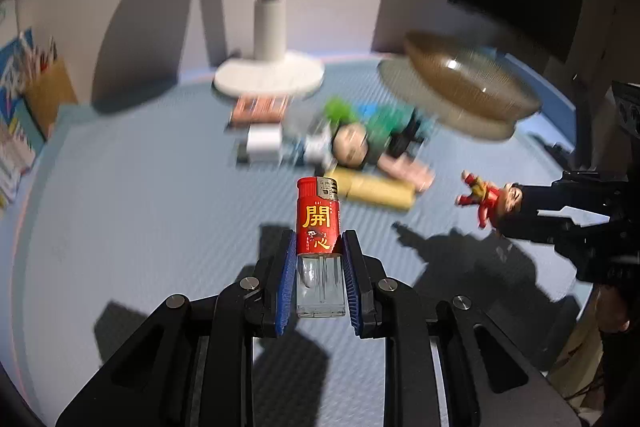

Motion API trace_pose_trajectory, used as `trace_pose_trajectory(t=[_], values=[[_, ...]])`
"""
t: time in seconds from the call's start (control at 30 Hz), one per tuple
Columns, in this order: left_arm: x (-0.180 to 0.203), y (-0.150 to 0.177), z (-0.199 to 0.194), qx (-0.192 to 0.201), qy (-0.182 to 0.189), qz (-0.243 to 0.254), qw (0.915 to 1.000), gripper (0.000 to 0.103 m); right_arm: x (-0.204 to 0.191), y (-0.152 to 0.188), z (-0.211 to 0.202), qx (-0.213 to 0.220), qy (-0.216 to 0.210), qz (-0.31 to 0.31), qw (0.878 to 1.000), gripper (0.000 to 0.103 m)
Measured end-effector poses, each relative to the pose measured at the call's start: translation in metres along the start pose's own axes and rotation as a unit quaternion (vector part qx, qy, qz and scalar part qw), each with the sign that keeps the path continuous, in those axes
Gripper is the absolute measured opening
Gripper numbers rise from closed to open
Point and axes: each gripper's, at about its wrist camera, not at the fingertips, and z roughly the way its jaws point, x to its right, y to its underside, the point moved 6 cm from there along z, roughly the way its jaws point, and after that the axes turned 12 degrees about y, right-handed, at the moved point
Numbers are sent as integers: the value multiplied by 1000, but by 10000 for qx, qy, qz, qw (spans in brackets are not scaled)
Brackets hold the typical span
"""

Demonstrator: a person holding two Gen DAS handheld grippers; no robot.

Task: Organize rigid objects
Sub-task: 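Carry both items over the amber bowl and open both grippers to release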

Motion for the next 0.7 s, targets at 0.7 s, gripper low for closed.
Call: trace_pose_trajectory(t=[0.7], values=[[145, -169, 131, -74, 1390, 416, 9894, 20, 234, -49, -1, -668, 1766, 2603, 9469, 34]])
